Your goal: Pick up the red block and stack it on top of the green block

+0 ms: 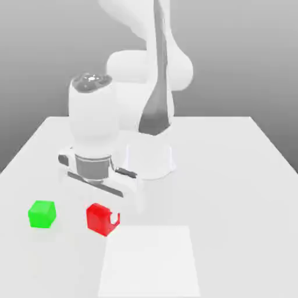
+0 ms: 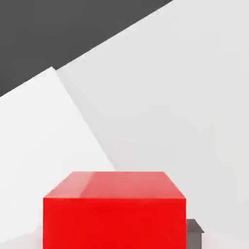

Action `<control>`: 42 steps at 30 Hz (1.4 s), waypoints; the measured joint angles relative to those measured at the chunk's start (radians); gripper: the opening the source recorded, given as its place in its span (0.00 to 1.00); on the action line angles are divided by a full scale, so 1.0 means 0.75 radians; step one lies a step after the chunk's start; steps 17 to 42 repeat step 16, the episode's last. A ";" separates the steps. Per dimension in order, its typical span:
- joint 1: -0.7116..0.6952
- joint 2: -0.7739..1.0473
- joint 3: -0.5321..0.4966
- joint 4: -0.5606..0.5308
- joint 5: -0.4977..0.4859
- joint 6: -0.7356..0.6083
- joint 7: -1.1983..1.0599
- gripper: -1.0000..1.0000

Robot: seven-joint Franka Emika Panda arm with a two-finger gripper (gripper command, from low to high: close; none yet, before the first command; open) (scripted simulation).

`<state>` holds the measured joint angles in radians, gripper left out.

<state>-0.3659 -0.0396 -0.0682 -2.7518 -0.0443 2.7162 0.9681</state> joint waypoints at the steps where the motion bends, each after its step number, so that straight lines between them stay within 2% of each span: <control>1: -0.046 -0.014 -0.030 -0.003 -0.004 -0.011 -0.062 0.00; 7: -0.247 -0.073 -0.223 -0.021 -0.010 -0.053 -0.418 0.00; 13: -0.268 0.171 -0.203 -0.012 0.158 0.174 -0.576 0.00; 14: -0.274 0.201 -0.193 -0.011 0.179 0.203 -0.592 1.00; 42: -0.274 0.201 -0.193 -0.011 0.179 0.203 -0.592 1.00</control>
